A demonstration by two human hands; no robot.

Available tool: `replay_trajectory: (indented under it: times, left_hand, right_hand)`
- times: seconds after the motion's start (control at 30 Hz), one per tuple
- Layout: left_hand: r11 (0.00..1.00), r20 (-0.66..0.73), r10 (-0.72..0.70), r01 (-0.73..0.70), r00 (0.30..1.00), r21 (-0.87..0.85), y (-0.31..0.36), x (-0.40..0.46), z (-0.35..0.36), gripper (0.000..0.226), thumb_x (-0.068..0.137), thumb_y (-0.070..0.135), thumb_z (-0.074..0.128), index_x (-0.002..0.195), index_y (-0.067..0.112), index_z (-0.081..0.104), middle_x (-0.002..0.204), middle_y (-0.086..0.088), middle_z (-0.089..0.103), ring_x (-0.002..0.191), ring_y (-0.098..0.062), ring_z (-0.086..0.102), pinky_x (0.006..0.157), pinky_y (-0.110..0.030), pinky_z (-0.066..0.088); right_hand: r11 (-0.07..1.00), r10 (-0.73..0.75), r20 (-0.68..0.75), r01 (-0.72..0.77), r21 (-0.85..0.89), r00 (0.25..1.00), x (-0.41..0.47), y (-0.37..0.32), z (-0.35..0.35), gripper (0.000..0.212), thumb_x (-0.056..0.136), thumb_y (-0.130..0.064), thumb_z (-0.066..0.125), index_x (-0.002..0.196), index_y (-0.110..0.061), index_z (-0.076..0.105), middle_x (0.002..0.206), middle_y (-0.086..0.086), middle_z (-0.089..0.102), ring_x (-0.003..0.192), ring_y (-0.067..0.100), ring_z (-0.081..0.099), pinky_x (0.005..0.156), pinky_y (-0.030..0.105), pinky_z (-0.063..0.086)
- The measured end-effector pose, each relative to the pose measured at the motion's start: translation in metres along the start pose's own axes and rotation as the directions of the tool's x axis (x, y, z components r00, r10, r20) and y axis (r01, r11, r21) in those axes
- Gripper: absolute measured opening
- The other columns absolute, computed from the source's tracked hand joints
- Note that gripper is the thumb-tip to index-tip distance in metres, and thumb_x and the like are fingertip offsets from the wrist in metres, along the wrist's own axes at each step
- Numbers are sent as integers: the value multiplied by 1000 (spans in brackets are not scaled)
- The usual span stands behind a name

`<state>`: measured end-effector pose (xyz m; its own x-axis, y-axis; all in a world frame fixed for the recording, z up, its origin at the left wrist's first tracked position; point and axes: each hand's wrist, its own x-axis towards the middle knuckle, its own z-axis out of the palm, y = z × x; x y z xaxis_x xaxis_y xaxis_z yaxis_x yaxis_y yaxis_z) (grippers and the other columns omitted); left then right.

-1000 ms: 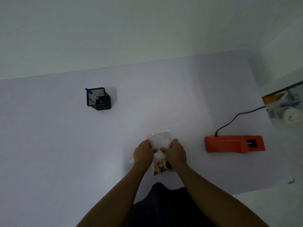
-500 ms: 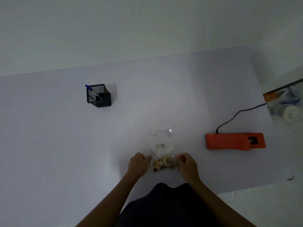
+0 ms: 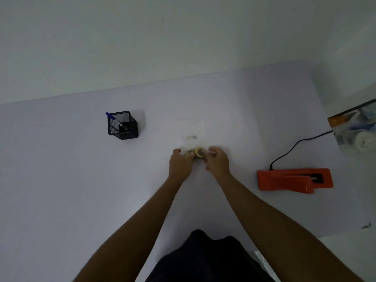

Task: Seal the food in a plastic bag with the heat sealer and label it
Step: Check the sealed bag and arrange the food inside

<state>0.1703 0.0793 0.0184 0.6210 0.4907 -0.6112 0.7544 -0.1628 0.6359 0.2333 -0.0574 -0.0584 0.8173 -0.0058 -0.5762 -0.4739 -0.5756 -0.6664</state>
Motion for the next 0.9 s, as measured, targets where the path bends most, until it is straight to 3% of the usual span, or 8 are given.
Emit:
replay_trajectory:
  times: [0.17, 0.4, 0.57, 0.77, 0.83, 0.9]
  left_hand:
    - [995, -10, 48, -47, 999, 88, 22, 30, -3, 58, 93, 27, 63, 139, 0, 40, 133, -22, 53, 121, -36, 53, 94, -37, 44]
    - [990, -21, 52, -49, 998, 130, 23, 23, -2, 56, 92, 26, 62, 139, 3, 39, 132, -20, 51, 121, -37, 51, 95, -42, 44]
    - [944, -70, 157, -129, 985, 302, 21, -8, -1, 51, 96, 34, 55, 138, 9, 40, 137, -17, 48, 125, -35, 46, 99, -50, 44]
    - [950, -11, 279, -274, 960, 147, 31, -57, 25, 55, 97, 50, 47, 138, 12, 45, 140, -15, 51, 128, -32, 47, 105, -47, 41]
    - [943, 66, 307, -313, 949, 111, 36, -76, 47, 57, 97, 52, 45, 139, 13, 46, 140, -14, 51, 130, -30, 47, 106, -45, 39]
    - [932, 150, 334, -350, 930, 92, 42, -96, 70, 58, 97, 53, 45, 139, 12, 46, 140, -14, 51, 130, -29, 47, 106, -44, 40]
  right_hand:
    - [999, 5, 12, -5, 36, 1000, 27, -39, 10, 51, 76, -27, 46, 124, -18, 61, 121, 13, 67, 106, 37, 67, 89, 54, 57]
    - [999, -32, 42, 32, -4, 999, -3, -66, -4, 48, 90, -29, 56, 136, -15, 55, 128, 12, 64, 110, 31, 64, 90, 51, 57]
    - [998, -56, 23, 56, 20, 998, -41, -54, -26, 45, 97, -31, 58, 139, -13, 52, 127, 9, 64, 114, 27, 62, 95, 48, 54]
    - [994, -96, 0, 96, 48, 995, -107, -18, -71, 38, 98, -32, 57, 133, -17, 58, 124, 5, 67, 102, 19, 66, 88, 47, 58]
    - [995, -88, -22, 89, 36, 996, -130, 1, -92, 35, 99, -30, 56, 131, -17, 58, 123, 2, 66, 99, 15, 65, 87, 40, 57]
    - [998, -57, -60, 57, 4, 997, -148, 22, -116, 33, 99, -26, 55, 130, -15, 59, 120, -1, 64, 100, 11, 61, 82, 24, 52]
